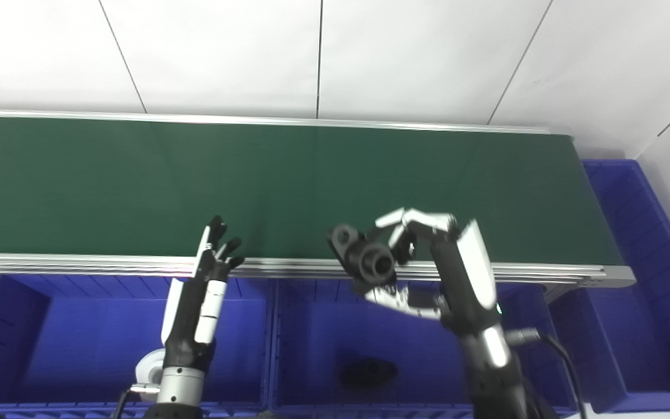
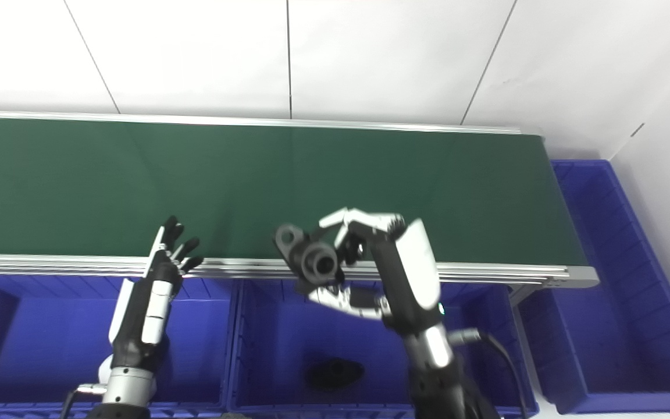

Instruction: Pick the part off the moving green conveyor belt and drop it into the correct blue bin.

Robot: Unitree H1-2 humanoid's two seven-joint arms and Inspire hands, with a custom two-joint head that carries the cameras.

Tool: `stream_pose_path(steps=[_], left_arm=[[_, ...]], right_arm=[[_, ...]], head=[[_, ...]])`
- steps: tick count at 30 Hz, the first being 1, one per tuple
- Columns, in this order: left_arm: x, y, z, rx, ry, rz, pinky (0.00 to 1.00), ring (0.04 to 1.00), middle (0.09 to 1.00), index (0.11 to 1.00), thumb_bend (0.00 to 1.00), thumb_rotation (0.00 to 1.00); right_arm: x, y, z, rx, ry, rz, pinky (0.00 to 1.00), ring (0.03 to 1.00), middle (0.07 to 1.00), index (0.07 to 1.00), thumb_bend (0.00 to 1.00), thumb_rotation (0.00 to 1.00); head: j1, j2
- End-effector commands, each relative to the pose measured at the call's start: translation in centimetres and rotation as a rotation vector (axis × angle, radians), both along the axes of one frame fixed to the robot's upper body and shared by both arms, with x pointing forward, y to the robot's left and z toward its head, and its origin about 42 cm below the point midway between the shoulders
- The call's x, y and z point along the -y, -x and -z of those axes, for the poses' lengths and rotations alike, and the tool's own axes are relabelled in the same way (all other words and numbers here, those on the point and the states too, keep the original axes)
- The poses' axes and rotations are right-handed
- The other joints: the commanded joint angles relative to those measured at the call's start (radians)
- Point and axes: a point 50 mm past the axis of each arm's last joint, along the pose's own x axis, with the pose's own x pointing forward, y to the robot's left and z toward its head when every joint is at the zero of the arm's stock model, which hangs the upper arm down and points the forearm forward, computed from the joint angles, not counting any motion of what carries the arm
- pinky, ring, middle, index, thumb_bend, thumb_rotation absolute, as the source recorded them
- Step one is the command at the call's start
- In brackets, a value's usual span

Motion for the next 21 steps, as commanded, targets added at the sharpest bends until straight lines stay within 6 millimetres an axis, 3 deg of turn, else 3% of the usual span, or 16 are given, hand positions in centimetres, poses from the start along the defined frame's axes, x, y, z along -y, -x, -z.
stream_pose_path(steps=[1, 13, 21], left_arm=[[0.0, -0.7, -0.9, 0.050, 0.010, 0.015, 0.88, 0.927, 1.000, 1.000, 0.64, 1.00], [-1.3, -0.6, -1.3, 0.036, -0.013, 0.017, 0.89, 0.918, 0.999, 1.000, 0.64, 1.00], [-1.5, -0.3, -1.6, 0.029, -0.024, 0.027, 0.89, 0.915, 0.995, 1.000, 0.64, 0.99]], right_arm=[[0.2, 0.8, -0.9, 0.061, -0.036, -0.029, 0.10, 0.149, 0.244, 0.483, 0.50, 0.14], [-0.3, 5.0, 2.6, -0.122, -0.049, 0.014, 0.16, 0.219, 0.318, 0.485, 0.49, 0.14], [0.4, 4.9, 5.5, -0.221, -0.015, 0.069, 0.21, 0.267, 0.360, 0.486, 0.49, 0.14]], head=[[0.002, 0.001], [0.013, 0.012], [0.012, 0.019]])
